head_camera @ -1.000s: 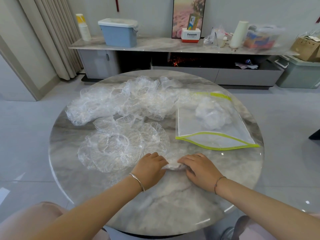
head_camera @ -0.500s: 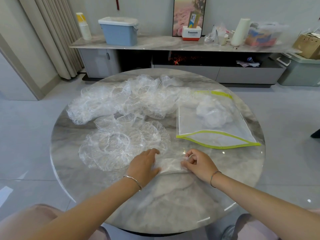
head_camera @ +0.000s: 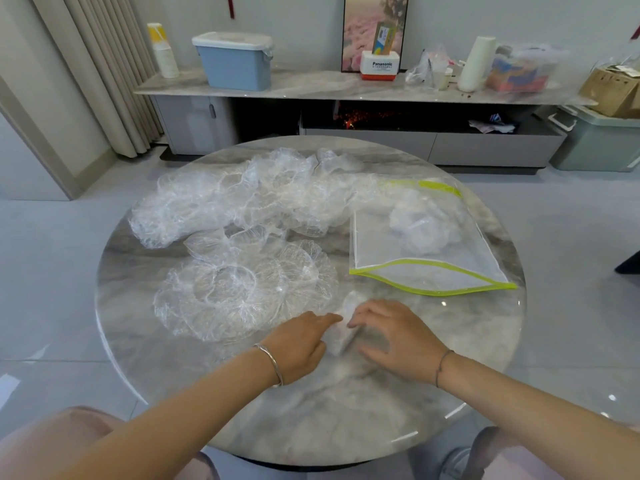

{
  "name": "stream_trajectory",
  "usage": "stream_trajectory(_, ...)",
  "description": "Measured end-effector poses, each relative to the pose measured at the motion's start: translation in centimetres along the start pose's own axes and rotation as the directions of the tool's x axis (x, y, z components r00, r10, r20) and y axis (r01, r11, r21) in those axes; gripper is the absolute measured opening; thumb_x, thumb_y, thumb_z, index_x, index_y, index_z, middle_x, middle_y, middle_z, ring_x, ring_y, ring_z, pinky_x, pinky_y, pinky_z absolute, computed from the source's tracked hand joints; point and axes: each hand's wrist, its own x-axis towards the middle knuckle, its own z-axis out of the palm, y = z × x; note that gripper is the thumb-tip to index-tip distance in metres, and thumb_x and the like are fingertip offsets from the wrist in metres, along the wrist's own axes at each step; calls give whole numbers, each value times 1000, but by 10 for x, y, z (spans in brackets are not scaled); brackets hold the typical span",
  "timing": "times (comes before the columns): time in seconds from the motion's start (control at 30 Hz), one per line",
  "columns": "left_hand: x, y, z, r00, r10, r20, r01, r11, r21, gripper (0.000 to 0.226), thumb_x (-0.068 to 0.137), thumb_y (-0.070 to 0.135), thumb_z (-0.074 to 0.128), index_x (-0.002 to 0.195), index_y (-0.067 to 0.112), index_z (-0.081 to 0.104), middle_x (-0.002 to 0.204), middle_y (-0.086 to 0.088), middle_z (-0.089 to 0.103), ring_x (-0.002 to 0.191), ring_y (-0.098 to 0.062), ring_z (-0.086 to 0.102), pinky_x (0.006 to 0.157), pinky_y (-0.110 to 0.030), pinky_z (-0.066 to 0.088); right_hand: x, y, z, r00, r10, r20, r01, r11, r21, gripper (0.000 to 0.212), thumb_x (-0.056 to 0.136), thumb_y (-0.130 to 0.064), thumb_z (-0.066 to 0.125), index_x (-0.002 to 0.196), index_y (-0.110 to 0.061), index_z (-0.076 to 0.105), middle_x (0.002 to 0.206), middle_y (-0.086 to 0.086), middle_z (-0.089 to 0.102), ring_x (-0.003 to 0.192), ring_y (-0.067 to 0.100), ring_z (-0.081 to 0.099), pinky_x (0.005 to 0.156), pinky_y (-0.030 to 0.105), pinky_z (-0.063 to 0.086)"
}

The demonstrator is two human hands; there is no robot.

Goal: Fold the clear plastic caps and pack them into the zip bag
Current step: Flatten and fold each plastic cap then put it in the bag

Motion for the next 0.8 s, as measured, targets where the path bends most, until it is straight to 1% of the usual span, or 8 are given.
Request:
stream_trajectory(0.1,4,-1,0,997,-80,13,81,992,-101,48,90,13,31,137,19,35,122,-10,56,105,-22,54,93,-36,42,-11,3,11,990,-91,109,107,983,-150,41,70,-29,63,111,-28,61,110,-11,60,96,7,53,79,24,43)
stream_trajectory(0.17,5,-2,-1,995,-96,33,100,987,-123,47,91,9,37,136,21,37,123,-7,56,106,-20,54,93,-27,41,-12,6,15,984,-111,140,140,967,-214,38,72,-28,54,110,-28,59,107,-12,61,92,6,52,78,19,37)
stream_trajectory(0.23,4,0,-6,991,-102,81,111,988,-108,52,88,12,46,138,24,37,123,-4,53,109,-18,50,90,-19,36,-10,9,18,987,-121,108,144,959,-243,36,74,-27,47,107,-27,60,100,-12,63,87,7,54,76,19,33)
stream_trajectory(0.4,4,-4,-8,986,-36,163,32,999,27,78,66,33,40,144,26,31,131,7,39,118,-13,40,98,-26,36,2,8,23,995,-95,43,104,942,-320,32,76,-31,44,95,-24,69,85,-9,62,73,11,58,68,22,34)
stream_trajectory(0.5,6,-4,-6,988,-36,154,27,998,56,76,69,36,44,143,25,33,128,5,38,112,-14,41,93,-26,38,4,7,23,998,-4,68,17,982,-187,22,77,-31,58,93,-21,69,85,-5,59,74,14,57,67,22,40)
stream_trajectory(0.6,10,-7,-1,995,-36,97,32,999,40,53,81,29,59,132,24,46,119,4,46,110,-14,44,91,-29,40,2,5,20,973,201,112,-204,979,19,21,85,-32,58,93,-16,69,88,-2,58,81,14,53,71,30,45)
stream_trajectory(0.7,14,-6,3,998,-59,-2,59,998,-21,18,84,34,64,99,24,58,96,11,52,96,-11,49,80,-22,40,4,1,16,916,368,162,-398,885,240,22,86,-24,65,72,-8,60,67,-5,51,63,8,46,63,27,40)
stream_trajectory(0.8,17,-3,8,983,-166,-75,157,981,-113,24,85,46,61,73,26,54,72,16,51,75,-5,49,66,-18,36,7,-3,15,843,479,243,-537,733,418,16,83,-19,70,81,-14,55,60,-5,55,50,1,44,58,21,39)
